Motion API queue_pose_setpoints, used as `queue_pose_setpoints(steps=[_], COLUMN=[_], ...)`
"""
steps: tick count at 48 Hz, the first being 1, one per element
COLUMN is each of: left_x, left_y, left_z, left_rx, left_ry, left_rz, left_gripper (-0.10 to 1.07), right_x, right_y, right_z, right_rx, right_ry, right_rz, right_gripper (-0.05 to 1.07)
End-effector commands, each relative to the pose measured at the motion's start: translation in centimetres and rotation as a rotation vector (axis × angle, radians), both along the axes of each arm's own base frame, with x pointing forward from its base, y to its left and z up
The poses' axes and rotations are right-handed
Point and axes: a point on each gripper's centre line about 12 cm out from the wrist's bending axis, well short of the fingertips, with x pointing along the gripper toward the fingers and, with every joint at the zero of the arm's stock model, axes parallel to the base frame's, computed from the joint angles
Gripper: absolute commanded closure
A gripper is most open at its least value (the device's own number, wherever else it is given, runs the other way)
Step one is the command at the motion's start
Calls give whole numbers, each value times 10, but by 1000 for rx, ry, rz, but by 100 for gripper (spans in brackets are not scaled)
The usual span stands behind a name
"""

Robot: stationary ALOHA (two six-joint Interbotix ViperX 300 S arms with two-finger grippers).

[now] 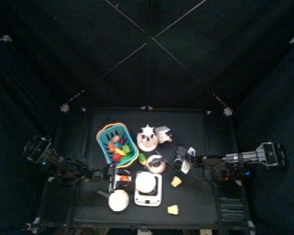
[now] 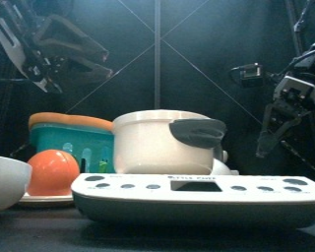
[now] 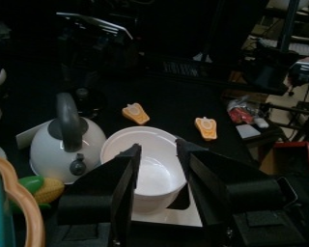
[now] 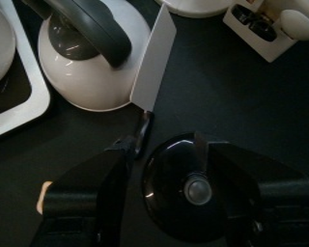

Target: Grab top squash half

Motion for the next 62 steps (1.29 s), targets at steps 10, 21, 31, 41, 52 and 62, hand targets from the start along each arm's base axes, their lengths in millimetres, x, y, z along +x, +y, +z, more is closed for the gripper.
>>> queue_pose_setpoints(steps=[10,21,31,41,52,62], left_x=[2,3,3,12,13,13], left_y=[-2,-7,-14,-25,-23,-22], left_z=[3,1,-8,-17,-18,-19], left_rx=[-4,-1,-2,-4,-16,-22], left_ry=[-13,-3,51,82,88,93], left_rz=[-3,-18,-41,-49,-31,-22], left_gripper=[21,21,21,21,21,21], right_x=[-5,-11,-4,7,18,21], right_y=[55,90,95,102,105,105], right_z=[12,-7,-27,-44,-57,-64], right_rx=[111,121,100,76,56,32], right_ry=[-40,46,138,211,269,316], right_rz=[146,273,278,294,288,276], right_gripper=[16,16,16,16,16,18])
